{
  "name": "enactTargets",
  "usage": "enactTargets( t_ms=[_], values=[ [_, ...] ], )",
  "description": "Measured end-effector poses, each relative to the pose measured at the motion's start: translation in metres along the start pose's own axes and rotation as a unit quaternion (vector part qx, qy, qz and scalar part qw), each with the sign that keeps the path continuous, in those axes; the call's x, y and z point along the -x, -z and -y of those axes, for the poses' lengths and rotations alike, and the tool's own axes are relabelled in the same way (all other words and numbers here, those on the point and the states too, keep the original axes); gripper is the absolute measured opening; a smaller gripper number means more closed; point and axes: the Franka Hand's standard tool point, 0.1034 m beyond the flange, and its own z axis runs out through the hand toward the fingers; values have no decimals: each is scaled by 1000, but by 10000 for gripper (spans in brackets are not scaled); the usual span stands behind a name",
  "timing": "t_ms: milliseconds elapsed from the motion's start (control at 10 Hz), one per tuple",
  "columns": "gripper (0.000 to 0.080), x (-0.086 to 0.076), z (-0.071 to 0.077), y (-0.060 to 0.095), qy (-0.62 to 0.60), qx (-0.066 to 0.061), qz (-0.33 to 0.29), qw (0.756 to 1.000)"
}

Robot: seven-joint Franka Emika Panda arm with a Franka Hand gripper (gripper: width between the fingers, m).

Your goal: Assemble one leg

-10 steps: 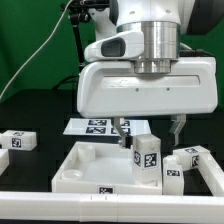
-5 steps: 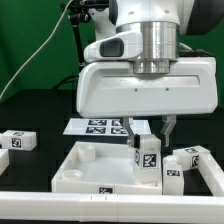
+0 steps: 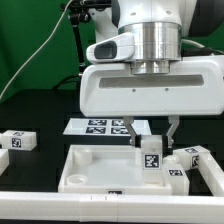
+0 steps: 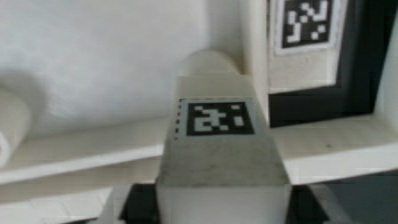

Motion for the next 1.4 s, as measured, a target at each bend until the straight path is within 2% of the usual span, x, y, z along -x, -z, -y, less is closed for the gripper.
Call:
enactTargets(
  t_ms=[200, 500, 600, 700, 900, 1000, 1100, 1200, 1400],
  values=[
    [282, 1, 4, 0, -107, -5, -1, 994],
    [282, 7, 22, 1, -280, -4, 3, 960],
    [284, 9, 30, 2, -315, -3, 2, 949],
    [284, 10, 31, 2, -336, -1, 2, 942],
    [301, 10, 31, 2, -328, -2, 1, 945],
    [501, 10, 30, 2, -310, -2, 1, 951],
    [501, 8, 29, 3, -281, -1, 1, 960],
    [617, 8, 29, 3, -242, 0, 3, 970],
    [640, 11, 33, 1, -114, 3, 5, 993]
  ],
)
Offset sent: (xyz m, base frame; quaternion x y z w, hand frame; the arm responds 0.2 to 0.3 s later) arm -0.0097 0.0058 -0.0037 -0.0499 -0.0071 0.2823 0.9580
